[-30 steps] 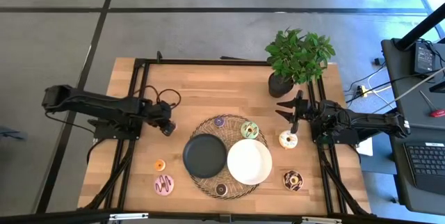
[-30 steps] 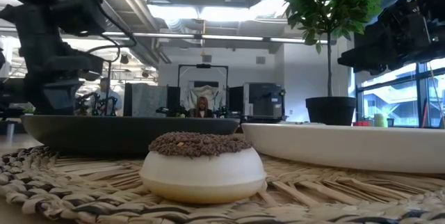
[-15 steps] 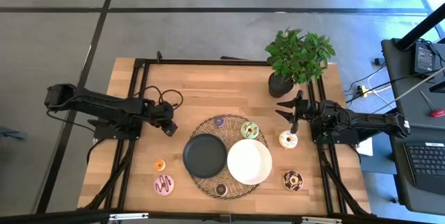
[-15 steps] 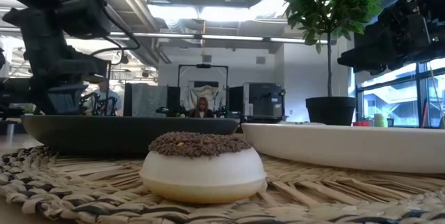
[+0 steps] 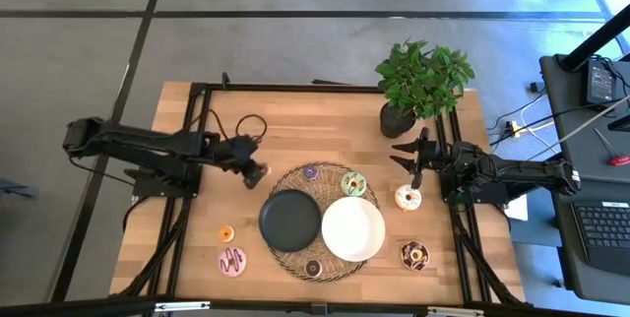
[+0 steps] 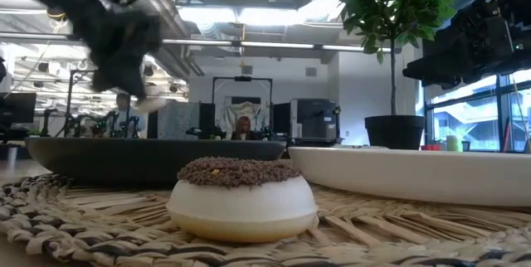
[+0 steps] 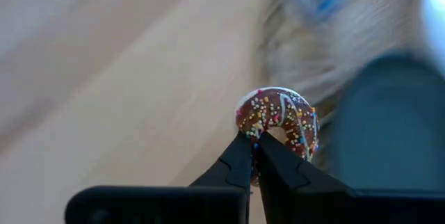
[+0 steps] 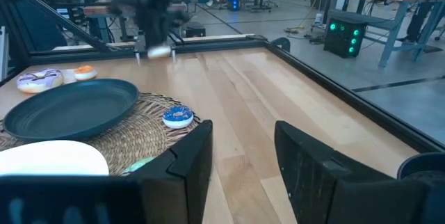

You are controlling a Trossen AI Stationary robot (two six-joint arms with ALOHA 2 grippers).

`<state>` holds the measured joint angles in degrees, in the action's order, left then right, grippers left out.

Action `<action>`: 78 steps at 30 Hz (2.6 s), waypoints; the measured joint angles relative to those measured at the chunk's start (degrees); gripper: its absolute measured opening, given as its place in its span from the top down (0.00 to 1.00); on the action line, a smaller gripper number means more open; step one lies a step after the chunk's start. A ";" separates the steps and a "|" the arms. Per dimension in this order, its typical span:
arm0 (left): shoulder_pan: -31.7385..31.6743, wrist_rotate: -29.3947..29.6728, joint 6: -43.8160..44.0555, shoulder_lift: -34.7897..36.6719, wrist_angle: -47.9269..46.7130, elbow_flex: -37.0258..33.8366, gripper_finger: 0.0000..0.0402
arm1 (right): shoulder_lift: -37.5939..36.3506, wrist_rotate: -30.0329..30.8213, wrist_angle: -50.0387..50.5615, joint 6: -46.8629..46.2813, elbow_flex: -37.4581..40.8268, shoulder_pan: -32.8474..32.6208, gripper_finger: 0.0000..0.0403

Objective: Pick & Place donuts
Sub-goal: Put the small brown donut into the black plate, then put the small blue donut into the black plate

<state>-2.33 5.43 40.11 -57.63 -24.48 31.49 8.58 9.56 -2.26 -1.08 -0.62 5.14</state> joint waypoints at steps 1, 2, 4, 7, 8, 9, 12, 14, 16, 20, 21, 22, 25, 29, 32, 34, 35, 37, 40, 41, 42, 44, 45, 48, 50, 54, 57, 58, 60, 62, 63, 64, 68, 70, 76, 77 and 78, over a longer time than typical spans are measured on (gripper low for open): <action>0.69 0.12 -1.40 -0.65 2.08 1.31 0.98 | 0.00 0.00 0.02 0.00 0.00 -0.01 0.61; 1.66 0.40 -2.76 -1.56 3.84 2.51 0.98 | 0.00 0.00 0.01 0.02 0.00 0.00 0.61; 4.01 1.07 -4.85 -4.67 5.71 5.28 0.97 | 0.01 0.00 0.00 0.04 0.00 0.00 0.61; 6.85 1.01 -5.83 -11.55 4.80 9.92 0.98 | 0.02 0.00 0.00 0.04 0.02 0.01 0.61; 7.55 0.18 -6.01 -14.03 4.76 11.46 0.98 | 0.00 0.00 0.00 0.04 0.02 0.01 0.61; 8.15 -0.92 -6.36 -16.40 4.68 12.89 0.97 | 0.00 0.00 0.00 0.06 0.02 0.01 0.61; 9.58 -5.33 -6.84 -23.12 4.49 16.85 0.97 | 0.00 0.00 0.00 0.04 0.02 0.00 0.61; 10.33 -7.01 -6.16 -26.99 4.34 18.78 0.97 | 0.00 0.00 0.02 -0.04 0.02 0.01 0.61; 11.05 -7.85 -5.36 -30.10 3.68 20.27 0.97 | 0.01 0.00 0.00 -0.17 0.02 -0.01 0.61; 11.38 -10.64 -3.96 -34.59 1.54 22.24 0.96 | 0.02 0.00 0.00 -0.20 0.02 -0.01 0.61; 11.37 -11.85 -3.60 -35.34 1.56 22.38 0.96 | 0.02 -0.01 0.02 -0.21 0.02 0.00 0.61; 11.36 -13.29 -3.40 -35.95 1.47 22.48 0.96 | 0.02 -0.02 0.01 -0.20 0.02 0.00 0.61; 11.63 -14.66 -3.40 -37.15 1.50 22.57 0.96 | 0.04 -0.02 0.02 -0.17 0.02 0.01 0.61; 11.62 -13.22 -3.39 -38.20 1.54 22.57 0.96 | 0.04 -0.02 0.02 -0.22 0.02 -0.01 0.61; 11.61 -13.75 -3.39 -38.25 1.67 22.57 0.96 | 0.04 -0.01 0.01 -0.22 0.02 0.01 0.61; 11.64 -13.86 -3.38 -38.16 1.67 22.57 0.96 | 0.04 -0.02 0.01 -0.25 0.02 0.00 0.61; 11.65 -13.95 -3.39 -38.03 1.57 22.57 0.96 | 0.04 -0.02 0.03 -0.25 0.02 0.01 0.61; 11.61 -13.92 -3.92 -37.88 1.74 22.57 0.96 | 0.04 -0.02 0.00 -0.30 0.02 -0.01 0.61; 11.61 -13.92 -4.73 -37.88 1.57 22.57 0.96 | 0.04 -0.02 0.02 -0.32 0.02 0.01 0.61; 11.61 -13.92 -4.75 -37.88 1.56 22.57 0.96 | 0.04 -0.02 0.02 -0.33 0.02 -0.01 0.61; 11.61 -13.92 -4.80 -37.88 1.44 22.57 0.96 | 0.04 -0.02 0.02 -0.33 0.02 0.01 0.61; 11.63 -13.92 -4.82 -37.88 1.37 22.57 0.96 | 0.04 -0.02 0.02 -0.33 0.02 0.00 0.61; 11.63 -13.92 -4.86 -37.88 1.33 22.57 0.96 | 0.04 -0.04 0.02 -0.33 0.02 0.01 0.61; 11.62 -13.99 -4.84 -37.88 0.72 22.57 0.95 | 0.04 -0.04 0.02 -0.31 0.02 0.00 0.61; 11.62 -14.01 -4.82 -37.88 0.25 22.57 0.93 | 0.04 -0.04 0.02 -0.26 0.02 0.01 0.61; 11.61 -14.01 -4.80 -37.88 0.26 22.57 0.87 | 0.04 -0.04 0.02 -0.24 0.02 0.01 0.61; 11.61 -14.05 -4.68 -37.88 0.26 22.57 0.82 | 0.04 -0.04 0.02 -0.22 0.02 0.01 0.61; 11.63 -14.05 -4.35 -37.88 0.25 22.57 0.81 | 0.04 -0.04 0.02 -0.22 0.02 0.01 0.61; 11.55 -14.19 -3.95 -37.88 0.11 22.57 0.78 | 0.04 -0.04 0.02 -0.20 0.02 0.01 0.61; 11.18 -15.28 -4.32 -37.49 -0.94 22.57 0.76 | 0.04 -0.04 0.02 -0.20 0.02 0.01 0.61; 10.90 -16.11 -4.64 -37.09 -1.30 22.57 0.76 | 0.04 -0.04 0.02 -0.20 0.02 0.01 0.61; 10.67 -16.81 -4.73 -36.75 -1.24 22.57 0.75 | 0.04 -0.04 0.02 -0.20 0.02 0.01 0.61; 9.47 -16.65 -4.97 -34.96 -0.36 22.57 0.74 | 0.04 -0.04 0.02 -0.19 0.02 0.00 0.61; 8.39 -14.65 -5.85 -33.73 0.28 22.57 0.73 | 0.04 -0.04 0.02 -0.20 0.02 0.01 0.61; 4.78 -3.73 -11.86 -33.17 9.71 22.57 0.74 | 0.04 -0.04 0.01 -0.28 0.02 0.01 0.61; 4.01 -3.10 -13.12 -33.44 11.46 22.57 0.74 | 0.04 -0.04 0.00 -0.29 0.02 -0.01 0.61; 3.09 -2.75 -14.19 -33.81 13.14 22.59 0.74 | 0.04 -0.04 0.02 -0.31 0.02 0.01 0.61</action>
<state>0.76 2.68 25.92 -91.44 -11.34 54.08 8.62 9.52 -2.24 -1.39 -0.60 5.15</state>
